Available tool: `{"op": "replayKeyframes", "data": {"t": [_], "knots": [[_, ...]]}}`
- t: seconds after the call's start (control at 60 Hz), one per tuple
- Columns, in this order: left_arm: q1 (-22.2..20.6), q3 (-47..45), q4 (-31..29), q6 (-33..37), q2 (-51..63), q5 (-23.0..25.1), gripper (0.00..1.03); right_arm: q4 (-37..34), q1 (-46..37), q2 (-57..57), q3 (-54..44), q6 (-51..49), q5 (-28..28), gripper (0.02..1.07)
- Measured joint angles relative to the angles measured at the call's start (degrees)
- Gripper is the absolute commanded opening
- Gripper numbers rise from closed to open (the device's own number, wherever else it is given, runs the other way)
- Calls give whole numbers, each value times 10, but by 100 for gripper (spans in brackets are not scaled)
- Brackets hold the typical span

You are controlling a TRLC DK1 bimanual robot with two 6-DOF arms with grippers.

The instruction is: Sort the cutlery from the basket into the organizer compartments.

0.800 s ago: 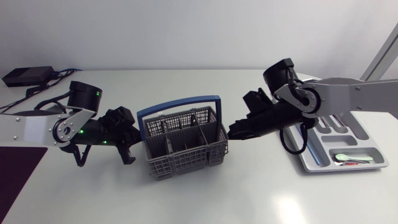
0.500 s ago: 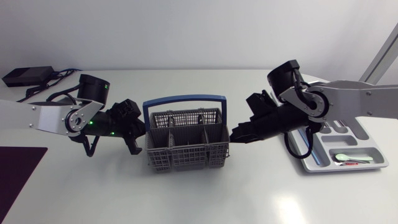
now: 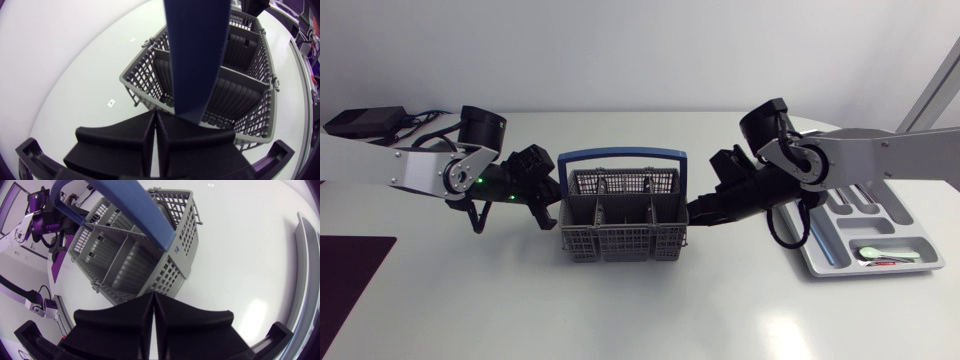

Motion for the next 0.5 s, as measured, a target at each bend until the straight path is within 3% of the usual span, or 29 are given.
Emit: {"op": "replayKeyframes", "data": {"t": [0.5], "knots": [[0, 13, 6, -11, 12, -11, 4, 12, 3, 10, 6, 6, 9, 7]]}}
